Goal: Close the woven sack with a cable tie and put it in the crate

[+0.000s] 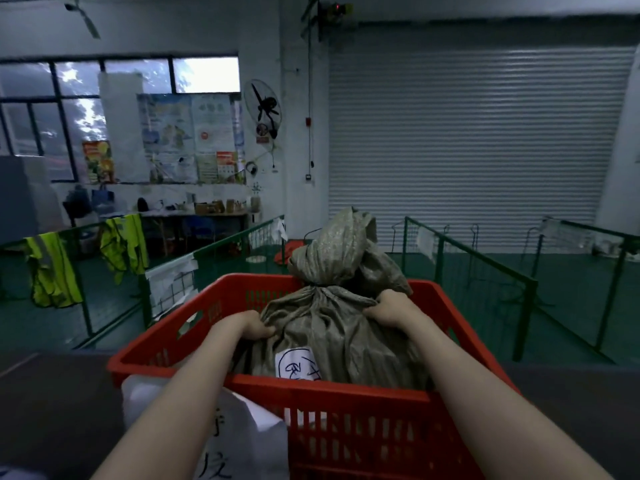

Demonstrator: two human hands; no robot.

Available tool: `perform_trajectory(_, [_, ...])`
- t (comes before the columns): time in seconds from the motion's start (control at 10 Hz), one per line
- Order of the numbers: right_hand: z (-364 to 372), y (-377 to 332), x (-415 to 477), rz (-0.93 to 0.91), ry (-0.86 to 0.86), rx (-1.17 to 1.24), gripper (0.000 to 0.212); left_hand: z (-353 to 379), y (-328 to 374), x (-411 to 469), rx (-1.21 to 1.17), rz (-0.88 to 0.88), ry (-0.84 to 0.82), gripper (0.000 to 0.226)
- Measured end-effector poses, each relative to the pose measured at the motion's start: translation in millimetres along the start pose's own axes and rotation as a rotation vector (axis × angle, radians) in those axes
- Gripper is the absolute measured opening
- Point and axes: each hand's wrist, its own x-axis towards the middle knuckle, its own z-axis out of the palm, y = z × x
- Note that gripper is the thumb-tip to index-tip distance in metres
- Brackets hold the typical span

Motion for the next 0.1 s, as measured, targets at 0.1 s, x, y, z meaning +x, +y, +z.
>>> perform_trajectory(0.1, [-15.9, 2.5, -6.6, -0.024, -0.04, 0.063, 0.04, -18.2, 12.1, -18.1, -0.096, 0.026, 0.052, 0.083])
